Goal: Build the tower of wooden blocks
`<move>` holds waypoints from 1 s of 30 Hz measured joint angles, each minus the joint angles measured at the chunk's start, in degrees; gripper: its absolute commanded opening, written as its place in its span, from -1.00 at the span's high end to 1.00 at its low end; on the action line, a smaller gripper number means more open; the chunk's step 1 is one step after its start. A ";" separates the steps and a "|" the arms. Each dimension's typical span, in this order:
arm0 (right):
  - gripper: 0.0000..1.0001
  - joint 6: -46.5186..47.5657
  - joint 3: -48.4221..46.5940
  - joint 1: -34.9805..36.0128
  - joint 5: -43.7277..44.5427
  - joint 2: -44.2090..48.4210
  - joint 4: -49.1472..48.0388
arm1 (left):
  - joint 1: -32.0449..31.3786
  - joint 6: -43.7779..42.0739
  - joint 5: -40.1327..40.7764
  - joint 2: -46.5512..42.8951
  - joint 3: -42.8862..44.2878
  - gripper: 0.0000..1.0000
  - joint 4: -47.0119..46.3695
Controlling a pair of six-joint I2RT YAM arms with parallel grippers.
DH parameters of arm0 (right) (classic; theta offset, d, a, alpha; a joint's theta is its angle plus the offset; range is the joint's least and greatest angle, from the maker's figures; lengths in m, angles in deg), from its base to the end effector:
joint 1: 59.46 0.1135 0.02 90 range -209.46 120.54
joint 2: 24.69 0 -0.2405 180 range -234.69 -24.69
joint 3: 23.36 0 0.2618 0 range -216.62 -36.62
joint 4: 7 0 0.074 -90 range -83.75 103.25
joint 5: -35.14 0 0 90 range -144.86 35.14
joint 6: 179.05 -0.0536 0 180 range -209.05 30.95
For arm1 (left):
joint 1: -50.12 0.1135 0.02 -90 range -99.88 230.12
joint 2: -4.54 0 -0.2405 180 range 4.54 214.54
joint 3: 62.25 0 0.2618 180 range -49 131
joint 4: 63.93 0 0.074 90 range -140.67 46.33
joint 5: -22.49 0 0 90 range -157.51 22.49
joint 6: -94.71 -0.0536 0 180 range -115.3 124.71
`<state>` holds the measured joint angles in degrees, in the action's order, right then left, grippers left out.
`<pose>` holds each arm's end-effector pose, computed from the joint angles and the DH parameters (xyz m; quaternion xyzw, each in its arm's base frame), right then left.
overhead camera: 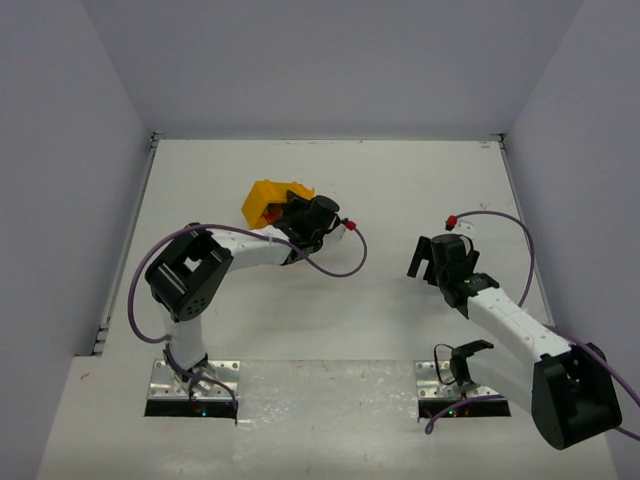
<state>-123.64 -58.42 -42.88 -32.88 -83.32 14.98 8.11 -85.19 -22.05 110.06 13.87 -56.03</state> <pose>0.2179 0.0439 0.1259 0.2135 0.8862 0.0012 0.4111 0.3237 -0.2401 0.1491 0.6849 0.4934 0.4826 0.2336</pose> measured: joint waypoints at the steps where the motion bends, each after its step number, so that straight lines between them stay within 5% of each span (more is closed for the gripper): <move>1: -0.97 0.04 0.00 0.00 0.00 -0.09 0.04 | -0.06 -0.74 0.68 0.20 -0.09 1.00 -0.32; 30: -0.97 0.18 -1.30 0.00 0.00 -3.46 1.00 | -3.54 -12.81 10.40 2.51 -5.51 1.00 -10.19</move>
<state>-123.46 -59.72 -42.88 -32.88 -86.78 15.98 4.56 -98.01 -11.64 112.57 8.36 -66.22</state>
